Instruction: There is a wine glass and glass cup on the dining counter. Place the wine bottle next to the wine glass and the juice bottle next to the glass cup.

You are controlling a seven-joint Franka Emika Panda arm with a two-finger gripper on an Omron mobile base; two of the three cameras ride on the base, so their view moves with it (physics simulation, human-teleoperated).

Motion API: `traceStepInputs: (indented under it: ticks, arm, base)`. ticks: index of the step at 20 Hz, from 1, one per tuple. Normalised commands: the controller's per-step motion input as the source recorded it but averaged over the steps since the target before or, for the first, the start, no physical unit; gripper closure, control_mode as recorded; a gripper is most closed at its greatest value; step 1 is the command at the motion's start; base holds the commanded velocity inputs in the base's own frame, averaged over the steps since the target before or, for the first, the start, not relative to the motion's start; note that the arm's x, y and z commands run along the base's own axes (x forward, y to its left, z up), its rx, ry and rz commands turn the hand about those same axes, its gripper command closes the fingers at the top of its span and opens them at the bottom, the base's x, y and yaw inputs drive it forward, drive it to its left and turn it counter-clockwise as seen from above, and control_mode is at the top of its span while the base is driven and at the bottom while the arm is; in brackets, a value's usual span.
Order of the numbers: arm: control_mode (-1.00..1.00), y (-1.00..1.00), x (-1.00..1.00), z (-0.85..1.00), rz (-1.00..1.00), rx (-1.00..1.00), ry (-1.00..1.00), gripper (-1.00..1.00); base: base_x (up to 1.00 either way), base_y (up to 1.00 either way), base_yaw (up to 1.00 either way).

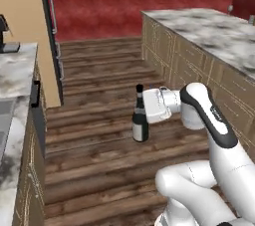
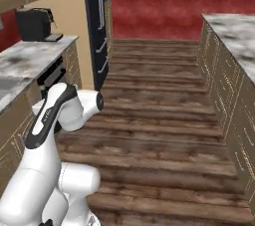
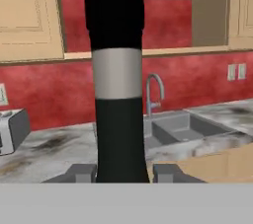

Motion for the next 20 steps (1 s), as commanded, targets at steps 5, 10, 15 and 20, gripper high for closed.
traceStepInputs:
  ticks: [5, 10, 15, 20]
  arm:
    - [1.0, 0.0, 0.0, 0.0, 0.0, 0.0, 0.0, 1.0]
    - [1.0, 0.0, 0.0, 0.0, 0.0, 0.0, 0.0, 1.0]
    - [1.0, 0.0, 0.0, 0.0, 0.0, 0.0, 0.0, 1.0]
    - [1.0, 0.0, 0.0, 0.0, 0.0, 0.0, 0.0, 1.0]
  base:
    - [0.0, 0.05, -0.99]
    - [0.0, 0.04, -0.99]
    - [0.0, 0.03, -1.0]
    - [0.0, 0.02, -1.0]
